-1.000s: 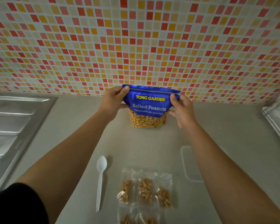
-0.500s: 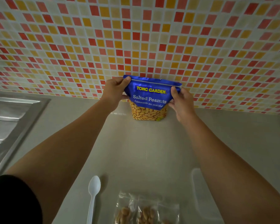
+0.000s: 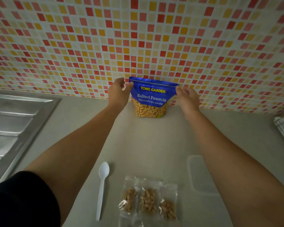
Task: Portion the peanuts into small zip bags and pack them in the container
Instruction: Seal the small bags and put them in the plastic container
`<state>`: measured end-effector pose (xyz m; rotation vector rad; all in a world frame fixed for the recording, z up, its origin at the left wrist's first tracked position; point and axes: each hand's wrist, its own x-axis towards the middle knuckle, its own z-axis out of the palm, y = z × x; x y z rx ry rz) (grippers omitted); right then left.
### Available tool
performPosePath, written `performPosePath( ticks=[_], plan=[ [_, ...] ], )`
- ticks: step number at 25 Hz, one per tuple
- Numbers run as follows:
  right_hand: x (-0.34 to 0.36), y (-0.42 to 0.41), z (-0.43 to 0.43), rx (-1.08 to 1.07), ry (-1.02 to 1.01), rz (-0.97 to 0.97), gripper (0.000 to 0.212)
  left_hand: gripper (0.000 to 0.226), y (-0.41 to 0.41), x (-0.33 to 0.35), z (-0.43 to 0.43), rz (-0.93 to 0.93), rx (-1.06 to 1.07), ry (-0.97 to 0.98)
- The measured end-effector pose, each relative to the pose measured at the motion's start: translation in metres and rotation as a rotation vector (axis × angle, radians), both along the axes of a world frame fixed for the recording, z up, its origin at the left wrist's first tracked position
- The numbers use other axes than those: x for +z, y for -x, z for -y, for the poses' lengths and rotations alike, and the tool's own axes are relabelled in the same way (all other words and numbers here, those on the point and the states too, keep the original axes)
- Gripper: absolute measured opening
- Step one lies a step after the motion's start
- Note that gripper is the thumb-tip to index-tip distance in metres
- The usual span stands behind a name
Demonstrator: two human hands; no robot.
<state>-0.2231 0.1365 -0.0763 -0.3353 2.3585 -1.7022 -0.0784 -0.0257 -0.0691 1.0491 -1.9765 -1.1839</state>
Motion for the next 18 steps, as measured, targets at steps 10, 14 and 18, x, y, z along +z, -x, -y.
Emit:
performPosePath(
  ticks=[10,14,18],
  plan=[
    [0.002,-0.148,-0.096,0.162,0.023,-0.096,0.034,0.038,-0.109,-0.021,-0.130,0.032,-0.173,0.189],
    [-0.030,-0.202,-0.161,0.239,-0.025,-0.033,0.031,0.037,-0.175,-0.050,-0.193,0.188,-0.185,0.147],
    [-0.068,-0.235,-0.210,0.270,-0.106,-0.047,0.018,0.034,-0.227,-0.078,-0.244,0.286,-0.181,0.134]
  ],
)
